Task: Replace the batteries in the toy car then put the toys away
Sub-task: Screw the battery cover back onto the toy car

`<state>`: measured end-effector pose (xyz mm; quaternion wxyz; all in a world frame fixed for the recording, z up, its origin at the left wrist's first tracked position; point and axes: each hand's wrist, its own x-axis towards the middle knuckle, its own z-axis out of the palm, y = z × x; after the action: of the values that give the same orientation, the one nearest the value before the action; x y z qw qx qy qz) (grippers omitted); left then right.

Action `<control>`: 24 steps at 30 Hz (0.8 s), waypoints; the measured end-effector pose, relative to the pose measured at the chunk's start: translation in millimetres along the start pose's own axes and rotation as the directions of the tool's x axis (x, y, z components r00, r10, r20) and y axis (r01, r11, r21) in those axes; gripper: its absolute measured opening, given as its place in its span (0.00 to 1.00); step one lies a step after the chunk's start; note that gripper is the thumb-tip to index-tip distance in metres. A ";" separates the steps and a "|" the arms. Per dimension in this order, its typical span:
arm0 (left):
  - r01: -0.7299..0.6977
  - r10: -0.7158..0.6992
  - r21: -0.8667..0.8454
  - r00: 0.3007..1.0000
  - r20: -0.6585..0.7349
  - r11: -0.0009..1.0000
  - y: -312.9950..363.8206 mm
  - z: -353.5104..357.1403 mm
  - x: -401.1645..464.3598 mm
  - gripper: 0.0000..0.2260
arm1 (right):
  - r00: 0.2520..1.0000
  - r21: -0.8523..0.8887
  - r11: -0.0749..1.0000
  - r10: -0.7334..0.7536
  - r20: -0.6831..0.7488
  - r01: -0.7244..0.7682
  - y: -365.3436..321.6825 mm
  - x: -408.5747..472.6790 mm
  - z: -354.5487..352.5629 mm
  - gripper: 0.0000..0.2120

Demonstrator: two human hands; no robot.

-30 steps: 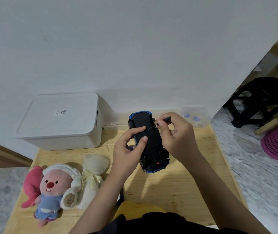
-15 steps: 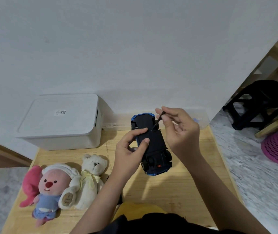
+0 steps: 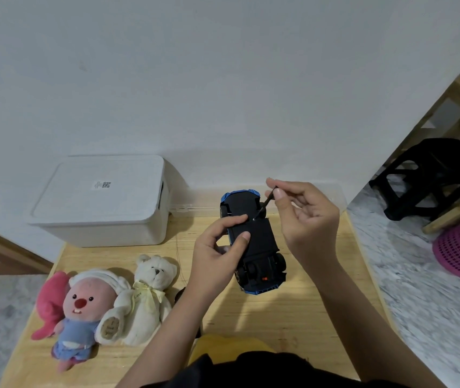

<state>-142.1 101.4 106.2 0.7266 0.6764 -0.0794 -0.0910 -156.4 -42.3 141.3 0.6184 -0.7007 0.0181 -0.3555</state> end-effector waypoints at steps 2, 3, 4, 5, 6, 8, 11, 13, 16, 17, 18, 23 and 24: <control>-0.004 0.004 -0.007 1.000 -0.007 1.000 0.5 -0.8 0.7 0.13 | 1.000 0.013 1.000 0.006 -0.006 -0.006 -1.8 0.3 -0.9 0.06; -0.002 0.002 -0.013 1.000 -0.006 1.000 0.6 -1.0 1.0 0.14 | 1.000 0.017 1.000 0.010 -0.012 -0.009 -3.2 0.3 -0.8 0.07; 0.000 0.000 -0.019 1.000 -0.004 1.000 0.5 -1.0 1.2 0.14 | 1.000 0.017 1.000 0.009 -0.017 -0.008 -4.2 0.6 -0.5 0.09; -0.002 0.002 -0.023 1.000 -0.001 1.000 0.3 -0.8 1.4 0.14 | 1.000 0.011 1.000 0.006 -0.022 -0.005 -4.7 0.8 -0.1 0.11; -0.006 0.006 -0.024 1.000 0.003 1.000 0.0 -0.8 1.4 0.14 | 1.000 0.004 1.000 0.005 -0.025 -0.005 -4.8 0.9 0.6 0.12; -0.009 0.010 -0.022 1.000 0.006 1.000 -0.9 -0.7 1.1 0.14 | 1.000 -0.012 1.000 0.009 -0.020 -0.009 -5.1 0.2 1.7 0.12; -0.002 0.002 -0.023 1.000 0.009 1.000 -1.8 -1.5 0.9 0.14 | 1.000 -0.043 0.999 0.008 0.012 -0.008 -4.5 -1.7 2.0 0.10; -0.001 0.001 -0.020 1.000 0.011 1.000 -2.3 -1.8 1.0 0.14 | 0.999 -0.048 0.999 0.014 0.030 -0.013 -3.6 -2.5 2.1 0.10; 0.007 -0.006 -0.018 1.000 0.022 1.000 -2.2 -1.4 1.0 0.14 | 1.000 -0.034 0.999 0.012 0.012 -0.012 -3.7 -2.3 3.0 0.12; 0.008 -0.007 -0.028 1.000 0.029 1.000 -2.2 -1.1 1.0 0.15 | 1.000 -0.042 0.999 0.006 0.007 -0.006 -3.9 -1.8 3.5 0.12; 0.008 -0.006 -0.037 0.999 0.035 0.999 -2.0 -1.2 0.7 0.16 | 1.000 -0.057 0.998 -0.002 0.005 0.003 -3.9 -1.0 3.9 0.13; -0.018 0.021 -0.043 0.998 0.059 0.999 -2.0 -2.0 0.7 0.17 | 1.000 -0.150 0.988 -0.029 0.000 0.029 -0.7 -0.6 5.0 0.09; -0.020 0.022 -0.045 0.998 0.058 0.999 -2.3 -2.0 1.1 0.17 | 1.000 -0.167 0.986 -0.029 -0.002 0.028 -0.1 -1.4 4.7 0.09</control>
<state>-140.6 102.9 103.8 0.7396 0.6564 -0.1059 -0.1049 -155.1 -37.6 140.8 0.5524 -0.7493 0.0390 -0.3632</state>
